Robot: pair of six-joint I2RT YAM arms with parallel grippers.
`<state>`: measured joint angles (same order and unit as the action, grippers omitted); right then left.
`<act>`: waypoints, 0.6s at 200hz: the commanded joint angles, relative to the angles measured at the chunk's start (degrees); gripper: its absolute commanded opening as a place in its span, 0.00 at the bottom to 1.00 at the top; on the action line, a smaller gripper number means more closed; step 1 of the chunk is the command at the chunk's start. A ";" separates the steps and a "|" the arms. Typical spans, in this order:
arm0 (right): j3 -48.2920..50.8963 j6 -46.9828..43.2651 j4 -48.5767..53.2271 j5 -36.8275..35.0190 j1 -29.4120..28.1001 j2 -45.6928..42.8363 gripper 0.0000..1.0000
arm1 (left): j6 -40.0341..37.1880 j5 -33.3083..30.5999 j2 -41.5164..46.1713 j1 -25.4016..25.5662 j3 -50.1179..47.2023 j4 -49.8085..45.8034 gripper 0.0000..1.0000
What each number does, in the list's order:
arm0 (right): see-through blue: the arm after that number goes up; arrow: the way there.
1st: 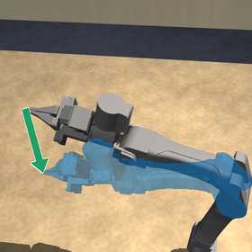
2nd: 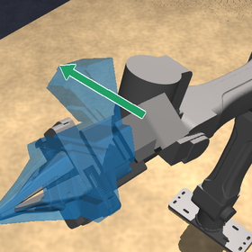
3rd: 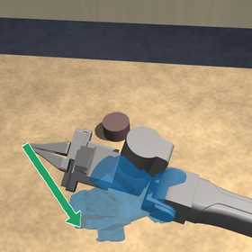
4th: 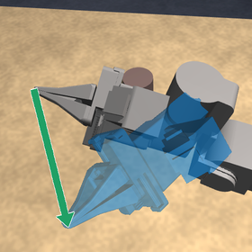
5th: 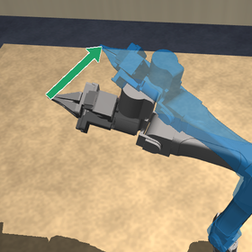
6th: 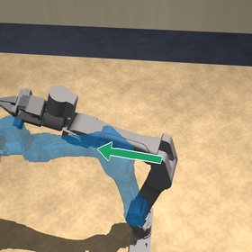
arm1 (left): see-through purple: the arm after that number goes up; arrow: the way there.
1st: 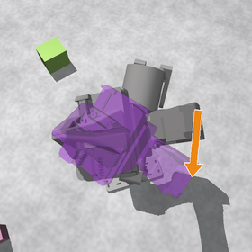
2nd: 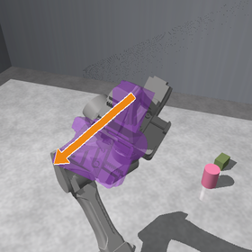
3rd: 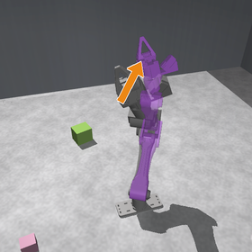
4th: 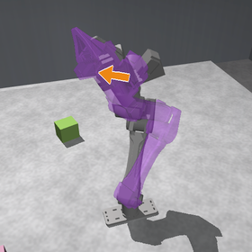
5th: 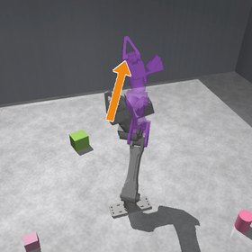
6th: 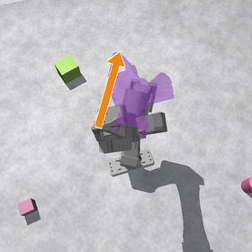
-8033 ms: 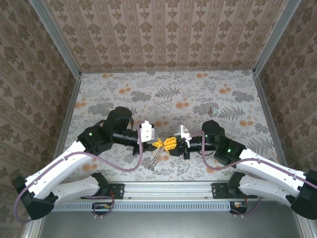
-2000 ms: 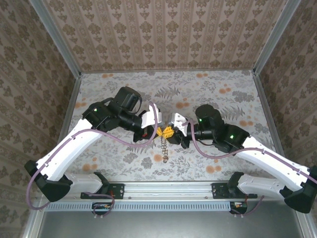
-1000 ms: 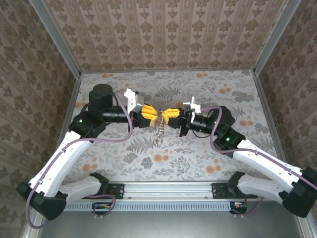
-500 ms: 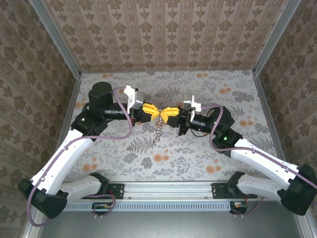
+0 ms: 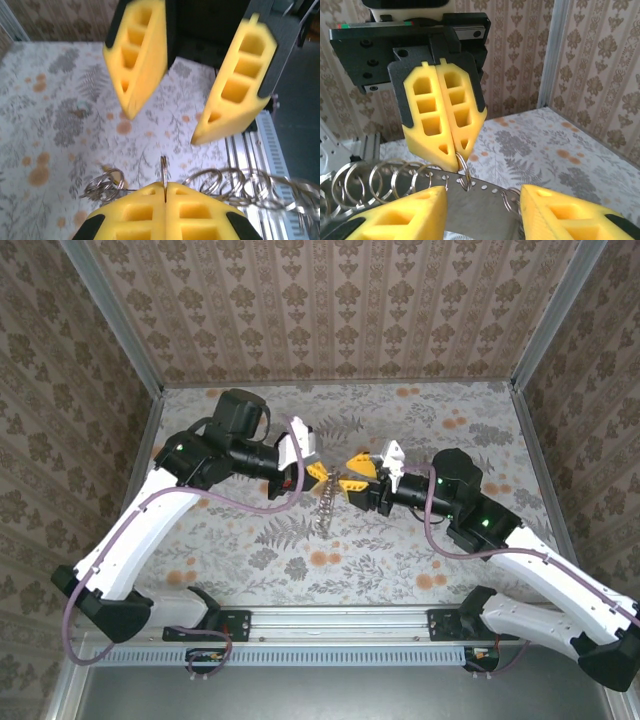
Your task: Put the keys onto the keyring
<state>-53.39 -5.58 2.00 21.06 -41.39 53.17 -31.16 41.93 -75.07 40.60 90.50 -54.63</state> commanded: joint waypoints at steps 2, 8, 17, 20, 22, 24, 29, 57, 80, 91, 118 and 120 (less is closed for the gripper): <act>-1.74 -6.01 8.32 -1.94 0.00 -0.75 0.42 | -6.27 -3.23 -1.28 0.71 3.41 -8.88 0.00; -2.11 -6.43 8.89 -1.71 -0.10 -0.74 0.40 | -6.44 -3.25 -1.39 0.80 3.55 -9.02 0.00; -2.71 -6.88 9.69 -1.02 -0.15 -0.58 0.39 | -6.54 -3.18 -1.35 0.86 3.63 -9.14 0.00; -2.88 -7.11 9.85 -0.82 -0.12 -0.43 0.39 | -6.59 -3.17 -1.39 0.92 3.63 -9.16 0.00; -3.09 -7.26 10.09 -0.62 -0.19 -0.32 0.38 | -6.69 -3.06 -1.40 0.98 3.63 -9.17 0.00; -3.16 -7.38 10.43 -0.48 -0.25 -0.16 0.38 | -6.69 -3.01 -1.35 1.00 3.63 -9.18 0.00; -3.45 -7.68 10.86 -0.04 -0.31 0.16 0.38 | -6.71 -2.99 -1.40 1.14 3.62 -9.24 0.00; -4.47 -8.55 11.15 1.73 -0.75 2.42 0.38 | -6.85 -2.74 -1.48 1.64 3.46 -9.33 0.00; -4.88 -7.81 8.73 3.64 -1.07 3.79 0.38 | -7.32 -2.49 -1.83 1.91 3.79 -10.01 0.00; -5.53 -7.78 8.50 4.39 -1.15 4.83 0.37 | -7.45 -2.06 -1.93 1.95 3.98 -10.05 0.00; -6.03 -7.90 7.72 6.19 -1.80 6.37 0.35 | -7.47 -2.19 -2.28 2.12 4.12 -10.06 0.00; -6.03 -7.83 7.68 6.36 -1.80 6.41 0.35 | -7.44 -2.14 -2.32 2.16 4.08 -10.06 0.00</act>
<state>-57.60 -12.45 10.76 24.21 -42.46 58.67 -36.93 38.50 -77.19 42.22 92.42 -64.23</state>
